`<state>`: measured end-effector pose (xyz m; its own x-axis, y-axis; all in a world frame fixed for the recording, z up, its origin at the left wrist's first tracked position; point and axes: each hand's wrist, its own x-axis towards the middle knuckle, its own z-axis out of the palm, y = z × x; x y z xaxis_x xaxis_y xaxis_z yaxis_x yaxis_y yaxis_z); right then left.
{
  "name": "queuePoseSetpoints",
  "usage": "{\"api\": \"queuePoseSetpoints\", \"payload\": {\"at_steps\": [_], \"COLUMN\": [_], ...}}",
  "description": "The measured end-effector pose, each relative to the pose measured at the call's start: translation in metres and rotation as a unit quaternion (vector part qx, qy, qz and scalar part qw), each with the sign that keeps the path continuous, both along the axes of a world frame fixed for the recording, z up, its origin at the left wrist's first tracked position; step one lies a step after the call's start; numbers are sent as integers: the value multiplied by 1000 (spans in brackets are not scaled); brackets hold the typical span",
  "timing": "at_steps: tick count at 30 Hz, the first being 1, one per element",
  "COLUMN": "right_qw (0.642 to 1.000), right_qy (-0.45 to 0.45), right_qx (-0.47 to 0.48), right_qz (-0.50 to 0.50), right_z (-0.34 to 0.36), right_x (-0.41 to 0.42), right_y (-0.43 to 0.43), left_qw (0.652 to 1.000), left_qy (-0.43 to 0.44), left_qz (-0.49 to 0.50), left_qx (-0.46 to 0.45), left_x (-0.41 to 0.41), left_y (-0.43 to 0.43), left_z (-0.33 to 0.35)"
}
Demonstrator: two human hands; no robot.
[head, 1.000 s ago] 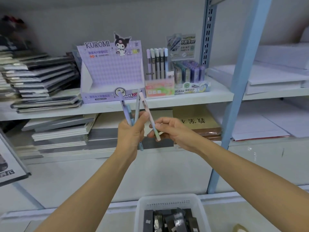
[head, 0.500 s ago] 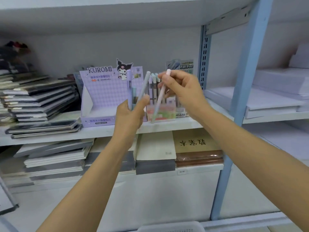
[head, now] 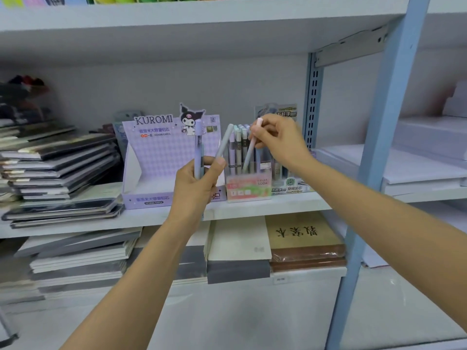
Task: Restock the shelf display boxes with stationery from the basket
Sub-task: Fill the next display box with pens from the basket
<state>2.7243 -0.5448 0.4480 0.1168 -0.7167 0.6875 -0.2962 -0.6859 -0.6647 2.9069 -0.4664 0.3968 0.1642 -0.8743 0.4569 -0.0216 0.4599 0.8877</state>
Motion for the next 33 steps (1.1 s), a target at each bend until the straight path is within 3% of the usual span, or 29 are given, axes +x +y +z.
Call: {"api": "queuePoseSetpoints", "payload": {"at_steps": [4, 7, 12, 17, 20, 22, 25, 30, 33], "right_qw": [997, 998, 991, 982, 998, 996, 986, 982, 977], "right_qy": [70, 61, 86, 111, 36, 47, 70, -46, -44], "right_qx": [20, 23, -53, -73, -55, -11, 21, 64, 82], "right_qz": [10, -3, -92, -133, -20, 78, 147, 174, 193], "right_z": [10, 7, -1, 0, 10, 12, 8, 1, -8], "right_x": [-2, 5, 11, 13, 9, 6, 2, -14, -21], "right_y": [-4, -6, -9, -3, 15, 25, 33, 34, 35], "left_qw": [1000, 1000, 1000, 1000, 1000, 1000, 1000, 996, 985], "left_qy": [3, 3, 8, 7, -3, -18, -26, 74, 164], "left_qz": [5, 4, 7, 4, -3, -8, -10, -32, -50], "left_qx": [2, 4, 8, 12, 10, 8, 8, 27, 28], "left_x": [3, 1, 2, 1, -1, -3, -3, 0, -1], "left_y": [-3, -5, -4, 2, 5, 7, 9, 14, 15], "left_z": [0, 0, 1, 2, 3, 4, 7, 13, 15]}}
